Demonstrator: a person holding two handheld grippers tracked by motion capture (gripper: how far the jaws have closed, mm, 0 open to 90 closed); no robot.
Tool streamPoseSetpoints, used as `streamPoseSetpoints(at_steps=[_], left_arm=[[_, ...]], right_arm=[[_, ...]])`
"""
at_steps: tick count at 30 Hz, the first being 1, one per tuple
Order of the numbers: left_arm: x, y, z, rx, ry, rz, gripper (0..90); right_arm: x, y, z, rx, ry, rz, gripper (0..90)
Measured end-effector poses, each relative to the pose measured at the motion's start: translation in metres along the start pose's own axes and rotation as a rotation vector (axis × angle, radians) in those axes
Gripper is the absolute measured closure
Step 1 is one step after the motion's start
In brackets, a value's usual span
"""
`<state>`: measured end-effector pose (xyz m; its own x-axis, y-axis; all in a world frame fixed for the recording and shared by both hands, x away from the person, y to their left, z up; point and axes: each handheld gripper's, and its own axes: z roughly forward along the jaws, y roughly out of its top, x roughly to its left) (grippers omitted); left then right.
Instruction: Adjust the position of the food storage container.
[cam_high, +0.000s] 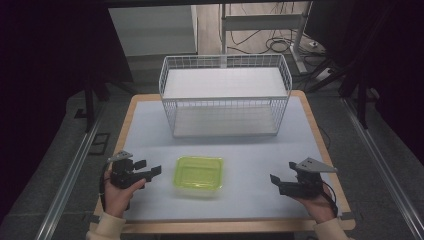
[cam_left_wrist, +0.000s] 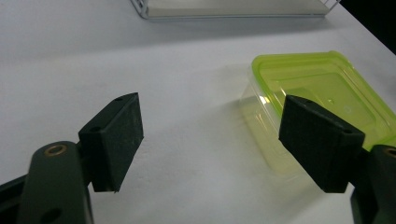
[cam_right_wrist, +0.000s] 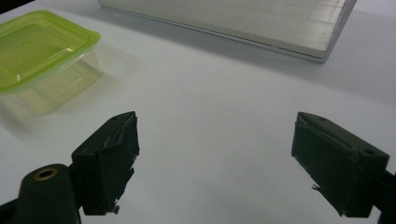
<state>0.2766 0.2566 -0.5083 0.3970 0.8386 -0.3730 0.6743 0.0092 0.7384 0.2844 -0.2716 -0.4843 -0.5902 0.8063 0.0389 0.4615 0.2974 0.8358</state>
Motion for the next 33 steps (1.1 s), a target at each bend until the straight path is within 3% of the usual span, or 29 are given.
streamPoseSetpoints(at_steps=[5,7,10,11,16,18,20,26,33], left_arm=[[-0.003,-0.003,-0.004,0.002,0.014,0.002,23.6],[-0.005,-0.005,-0.010,-0.014,0.007,-0.010,26.7],[-0.007,-0.006,-0.015,-0.021,-0.022,0.010,34.9],[-0.007,-0.006,-0.015,-0.021,-0.022,0.010,39.3],[-0.003,-0.003,-0.015,0.008,-0.102,-0.008,76.7],[-0.002,-0.003,-0.015,0.025,-0.081,-0.001,85.6],[-0.001,-0.003,-0.015,0.033,-0.072,-0.007,89.6],[-0.003,-0.007,-0.009,0.072,-0.062,-0.001,90.0],[-0.003,-0.011,0.010,0.133,-0.071,0.005,90.0]], right_arm=[[-0.003,0.000,-0.001,-0.005,-0.009,0.007,14.9],[-0.001,0.002,0.000,-0.011,-0.012,0.009,15.5],[0.002,0.005,0.000,-0.017,-0.008,0.005,16.4],[0.002,0.005,0.000,-0.017,-0.008,0.005,16.4],[0.001,0.004,0.003,-0.004,-0.001,-0.002,16.7],[-0.001,0.003,0.005,0.007,-0.003,-0.011,16.7],[-0.002,0.002,0.005,0.009,-0.003,-0.011,16.8],[-0.002,0.002,0.001,0.000,-0.015,-0.013,17.0],[-0.001,0.000,0.007,0.019,-0.013,-0.024,17.1]])
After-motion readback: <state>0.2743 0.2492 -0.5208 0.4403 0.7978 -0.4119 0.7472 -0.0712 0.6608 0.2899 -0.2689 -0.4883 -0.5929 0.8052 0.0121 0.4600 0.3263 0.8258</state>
